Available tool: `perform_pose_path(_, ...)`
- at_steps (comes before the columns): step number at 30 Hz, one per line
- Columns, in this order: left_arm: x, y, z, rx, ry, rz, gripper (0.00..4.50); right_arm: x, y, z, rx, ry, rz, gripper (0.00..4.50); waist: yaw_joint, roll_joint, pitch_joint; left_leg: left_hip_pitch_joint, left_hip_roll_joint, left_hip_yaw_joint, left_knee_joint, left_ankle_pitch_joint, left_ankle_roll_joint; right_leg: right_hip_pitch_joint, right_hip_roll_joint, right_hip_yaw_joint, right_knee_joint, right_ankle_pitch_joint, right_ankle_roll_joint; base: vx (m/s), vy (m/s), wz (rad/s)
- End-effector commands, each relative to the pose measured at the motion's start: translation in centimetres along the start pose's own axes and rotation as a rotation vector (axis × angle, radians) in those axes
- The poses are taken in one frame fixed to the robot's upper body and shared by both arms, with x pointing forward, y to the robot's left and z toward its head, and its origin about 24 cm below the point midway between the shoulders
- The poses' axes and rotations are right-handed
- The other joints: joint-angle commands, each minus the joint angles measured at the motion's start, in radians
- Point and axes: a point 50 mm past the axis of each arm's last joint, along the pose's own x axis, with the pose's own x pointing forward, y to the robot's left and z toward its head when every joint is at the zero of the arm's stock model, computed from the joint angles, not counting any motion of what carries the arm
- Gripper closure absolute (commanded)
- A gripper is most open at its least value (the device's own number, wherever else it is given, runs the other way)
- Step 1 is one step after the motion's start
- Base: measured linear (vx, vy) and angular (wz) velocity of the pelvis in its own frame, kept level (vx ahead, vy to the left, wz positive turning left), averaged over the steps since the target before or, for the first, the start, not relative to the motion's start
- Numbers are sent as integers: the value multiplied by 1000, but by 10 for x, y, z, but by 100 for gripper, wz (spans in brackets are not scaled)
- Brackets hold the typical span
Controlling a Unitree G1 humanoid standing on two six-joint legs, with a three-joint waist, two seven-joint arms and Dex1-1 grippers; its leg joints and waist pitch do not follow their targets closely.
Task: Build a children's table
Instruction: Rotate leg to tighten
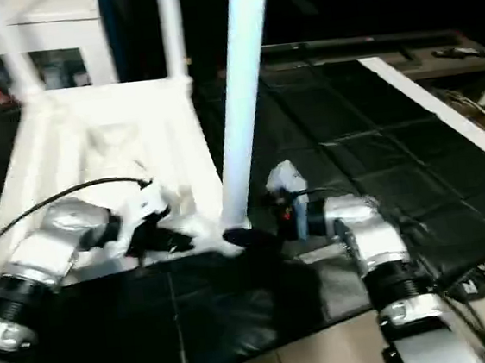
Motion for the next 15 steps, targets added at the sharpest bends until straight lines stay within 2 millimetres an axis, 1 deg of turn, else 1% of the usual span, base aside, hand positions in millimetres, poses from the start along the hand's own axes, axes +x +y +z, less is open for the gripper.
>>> perform_pose_path(1, 10, -8, 9, 65, -5, -110, 450, -3, 1, 5, -11, 13, 66, 7, 0, 21, -62, 5, 33, 2, -63, -173, 39, 60, -69, 57, -65, -186, -206, 0, 0, 0)
perform_pose_path(2, 9, -9, 9, 71, 3, -127, 450, -3, 2, 4, -6, 26, 92, 7, 1, 21, -62, 5, 34, 2, -63, -175, 38, 60, -70, 57, -65, -190, -206, 0, 0, 0)
perform_pose_path(3, 9, -10, 8, 75, 6, -134, 450, -3, 3, 4, 4, 36, 117, 7, 4, 24, -63, 6, 35, 3, -63, -182, 34, 59, -71, 57, -66, -200, -205, 0, 0, 0)
perform_pose_path(4, 8, -10, 8, 78, 9, -138, 450, -4, 4, 3, 13, 43, 137, 22, 6, 20, -62, 5, 34, 3, -62, -185, 31, 60, -71, 57, -67, -208, -203, 0, 0, 0)
perform_pose_path(7, 9, -11, 8, 87, 17, -152, 450, -2, 4, 1, 15, 72, 168, 22, 11, 22, -62, 7, 35, 2, -63, -191, 23, 57, -72, 57, -69, -232, -199, 0, 0, 0)
perform_pose_path(8, 9, -11, 8, 88, 19, -155, 450, -1, 3, 1, 11, 74, 167, 51, 11, 22, -63, 7, 35, 3, -62, -194, 20, 57, -72, 57, -67, -231, -200, 0, 0, 0)
perform_pose_path(11, 9, -12, 7, 96, 25, -174, 450, 4, -1, 1, -17, 79, 137, 70, 8, 22, -63, 4, 34, 0, -62, -201, 10, 56, -74, 57, -66, -241, -200, 0, 0, 0)
perform_pose_path(12, 10, -13, 7, 98, 25, -179, 450, 7, -5, 2, -27, 74, 114, 70, 7, 23, -63, 7, 33, 0, -62, -205, 4, 54, -76, 57, -68, -251, -199, 0, 0, 0)
perform_pose_path(13, 10, -13, 7, 99, 25, -181, 450, 8, -6, 3, -30, 69, 108, 93, 6, 20, -63, 6, 33, 1, -62, -205, 2, 56, -74, 57, -69, -255, -197, 0, 0, 0)
perform_pose_path(14, 10, -14, 7, 100, 25, -182, 450, 8, -6, 4, -29, 62, 105, 93, 7, 20, -63, 7, 33, 1, -62, -200, 3, 56, -73, 57, -67, -248, -197, 0, 0, 0)
perform_pose_path(15, 10, -14, 7, 100, 25, -184, 450, 9, -6, 5, -29, 59, 107, 102, 7, 23, -64, 7, 34, 0, -63, -191, 6, 56, -72, 57, -64, -229, -201, 0, 0, 0)
